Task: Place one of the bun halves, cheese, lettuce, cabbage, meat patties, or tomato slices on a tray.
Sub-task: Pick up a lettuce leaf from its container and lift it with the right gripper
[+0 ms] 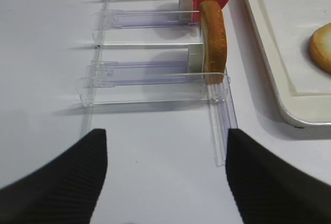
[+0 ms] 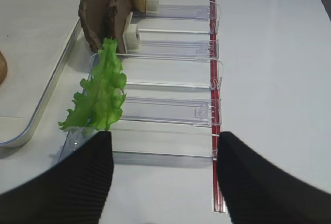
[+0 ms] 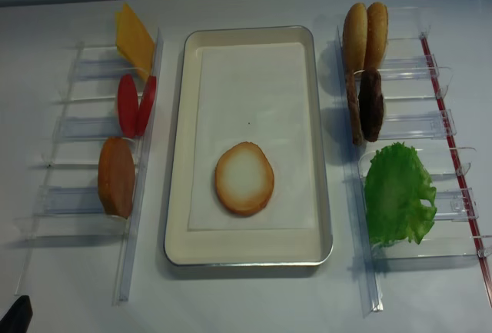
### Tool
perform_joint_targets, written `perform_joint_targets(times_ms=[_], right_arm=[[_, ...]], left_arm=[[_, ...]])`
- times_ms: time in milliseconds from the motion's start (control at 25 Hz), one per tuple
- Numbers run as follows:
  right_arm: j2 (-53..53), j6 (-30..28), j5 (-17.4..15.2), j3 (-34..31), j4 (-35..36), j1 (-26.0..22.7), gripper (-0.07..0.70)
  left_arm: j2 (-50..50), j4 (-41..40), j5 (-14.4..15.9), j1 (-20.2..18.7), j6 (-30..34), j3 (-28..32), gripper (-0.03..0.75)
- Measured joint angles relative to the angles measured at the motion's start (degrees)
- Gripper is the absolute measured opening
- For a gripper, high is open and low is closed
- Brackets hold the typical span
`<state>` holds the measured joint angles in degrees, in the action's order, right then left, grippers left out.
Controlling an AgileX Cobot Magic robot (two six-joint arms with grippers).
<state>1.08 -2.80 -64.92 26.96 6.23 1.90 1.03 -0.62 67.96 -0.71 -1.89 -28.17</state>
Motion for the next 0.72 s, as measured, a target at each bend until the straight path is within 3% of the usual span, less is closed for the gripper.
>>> perform_joint_targets(times_ms=[720], right_arm=[[0.0,0.0,0.0,0.0,0.0,0.0,0.449]], left_arm=[[0.0,0.0,0.0,0.0,0.0,0.0,0.472]])
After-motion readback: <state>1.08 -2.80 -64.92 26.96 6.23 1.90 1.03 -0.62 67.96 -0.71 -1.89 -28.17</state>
